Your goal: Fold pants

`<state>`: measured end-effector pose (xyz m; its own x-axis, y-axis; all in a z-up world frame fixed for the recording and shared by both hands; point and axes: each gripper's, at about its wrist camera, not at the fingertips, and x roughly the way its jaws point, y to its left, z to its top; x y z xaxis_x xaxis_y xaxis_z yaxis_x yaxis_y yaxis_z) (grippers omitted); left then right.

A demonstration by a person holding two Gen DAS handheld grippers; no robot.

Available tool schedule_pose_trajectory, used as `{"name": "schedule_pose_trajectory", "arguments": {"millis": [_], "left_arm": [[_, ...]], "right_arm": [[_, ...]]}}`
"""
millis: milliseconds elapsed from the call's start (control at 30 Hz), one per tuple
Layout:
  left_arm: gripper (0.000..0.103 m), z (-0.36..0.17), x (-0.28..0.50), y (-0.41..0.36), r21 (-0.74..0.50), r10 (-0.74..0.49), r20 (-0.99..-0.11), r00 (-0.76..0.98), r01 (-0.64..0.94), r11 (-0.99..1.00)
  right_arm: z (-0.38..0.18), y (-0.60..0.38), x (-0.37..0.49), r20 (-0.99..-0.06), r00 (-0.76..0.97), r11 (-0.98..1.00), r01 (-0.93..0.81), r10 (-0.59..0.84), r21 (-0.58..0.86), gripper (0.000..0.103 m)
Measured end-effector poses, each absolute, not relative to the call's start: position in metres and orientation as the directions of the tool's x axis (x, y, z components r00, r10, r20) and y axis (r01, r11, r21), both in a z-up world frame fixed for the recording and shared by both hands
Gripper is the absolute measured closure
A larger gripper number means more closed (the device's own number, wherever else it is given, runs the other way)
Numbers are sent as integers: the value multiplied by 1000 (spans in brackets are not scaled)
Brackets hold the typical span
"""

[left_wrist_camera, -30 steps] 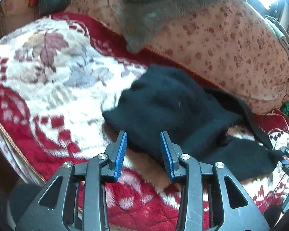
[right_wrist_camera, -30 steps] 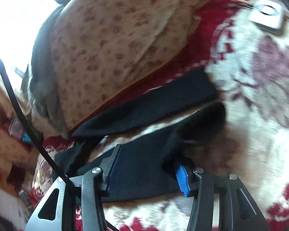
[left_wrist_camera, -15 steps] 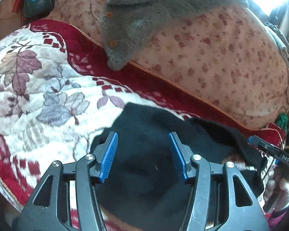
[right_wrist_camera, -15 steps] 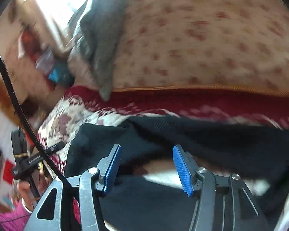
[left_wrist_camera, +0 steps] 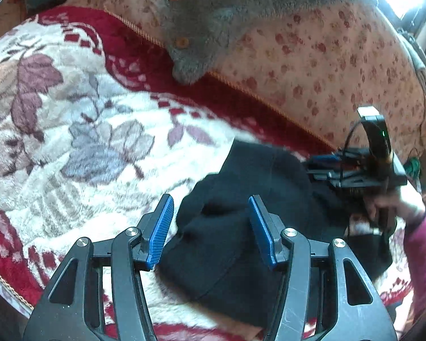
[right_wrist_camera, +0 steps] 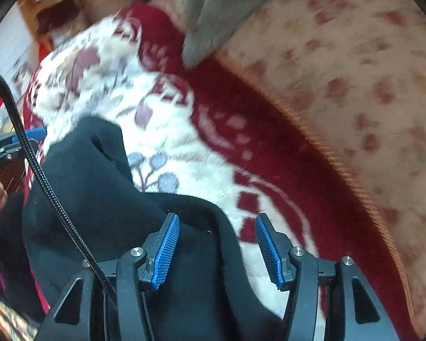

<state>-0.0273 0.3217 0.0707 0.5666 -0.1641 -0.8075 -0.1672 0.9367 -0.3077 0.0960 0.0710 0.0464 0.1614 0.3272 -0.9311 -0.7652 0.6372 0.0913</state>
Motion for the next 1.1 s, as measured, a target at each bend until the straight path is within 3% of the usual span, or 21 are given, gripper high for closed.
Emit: {"name": "schedule_pose_trajectory", "arguments": {"millis": [133,233,267,333,367,467,667,767,833,900,1100], "left_arm": [[50,44,-32,324,-343,-203,-837,508,-198,918],[50,29,-36,319,-374,-230,-839,493,-217,902],[50,29,-38,316,-362,-211,-834,509,-218,906],[57,32,-42,304,-322,-177,-833,525,-198,926],[67,32,-43,298,-316,-181,-835,520,-183,931],[72,38,-57,277,-210,-109,-836,537,-130,969],[73,53,-81,272,-136,-43,-809,587,-116,984],[73,75,-72,285,-174,-60,-780,622,-125,977],[69,91,-58,288,-190,-77,-757,649,-107,976],[45,108,-40,282,-214,-143,-717,682,-20,977],[45,119,1,262,-263,-209,-710,672,21,964]], "right_arm": [[33,76,94,-924,115,592,-795,365,135,75],[39,78,79,-919,213,586,-810,332,24,94],[42,79,78,-916,244,592,-806,318,-9,97],[52,76,75,-897,314,609,-791,310,-66,97],[59,74,73,-883,361,615,-781,300,-111,97],[84,60,75,-826,467,690,-711,316,-138,97],[134,23,51,-671,614,798,-600,415,-56,97],[135,18,39,-650,625,807,-589,431,-31,97],[123,18,43,-683,604,815,-578,411,-21,97],[117,13,50,-689,570,815,-577,447,51,97],[130,4,48,-652,554,805,-573,517,151,97]]}}
